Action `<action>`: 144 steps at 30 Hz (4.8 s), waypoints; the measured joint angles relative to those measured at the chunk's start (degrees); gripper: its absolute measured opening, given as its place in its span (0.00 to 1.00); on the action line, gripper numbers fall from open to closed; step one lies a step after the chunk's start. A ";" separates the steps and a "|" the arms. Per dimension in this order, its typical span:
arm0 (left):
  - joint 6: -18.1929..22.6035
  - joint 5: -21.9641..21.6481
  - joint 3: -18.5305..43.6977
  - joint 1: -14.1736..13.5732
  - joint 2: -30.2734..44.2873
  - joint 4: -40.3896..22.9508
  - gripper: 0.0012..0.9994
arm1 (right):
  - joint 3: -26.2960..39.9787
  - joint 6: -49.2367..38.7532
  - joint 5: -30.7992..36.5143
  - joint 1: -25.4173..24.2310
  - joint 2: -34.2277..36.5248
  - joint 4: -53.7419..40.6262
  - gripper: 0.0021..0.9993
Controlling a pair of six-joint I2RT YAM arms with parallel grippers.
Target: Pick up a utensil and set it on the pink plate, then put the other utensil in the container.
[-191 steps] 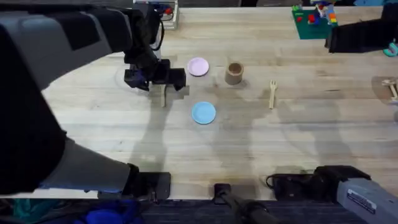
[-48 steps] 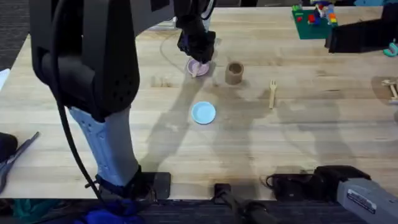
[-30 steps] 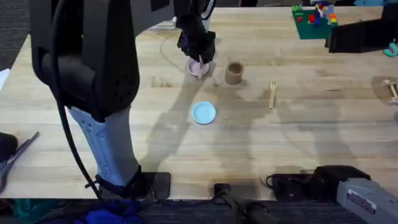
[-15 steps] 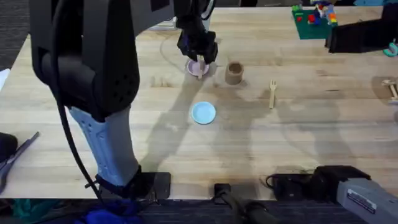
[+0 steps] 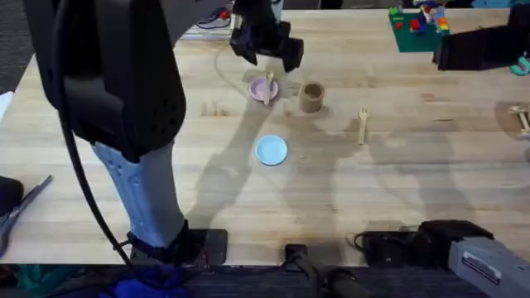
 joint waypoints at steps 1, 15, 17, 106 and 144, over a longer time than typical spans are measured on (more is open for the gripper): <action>0.20 0.01 1.18 0.00 0.00 -1.17 0.87 | 0.00 0.00 0.00 0.00 0.00 0.00 1.00; 1.64 -0.02 6.39 0.00 -0.17 -12.62 1.00 | 0.00 0.00 0.00 0.00 0.00 0.00 1.00; 1.72 -0.10 6.39 0.02 -0.87 -13.55 1.00 | 0.00 0.00 0.00 0.00 0.00 -0.01 1.00; 27.99 15.47 -46.07 0.00 -76.91 -6.08 0.99 | 0.00 7.16 -0.04 0.00 1.06 -6.45 1.00; 29.19 18.64 -46.07 0.00 -76.91 0.12 0.99 | -3.68 25.88 -0.20 3.28 24.26 -4.68 1.00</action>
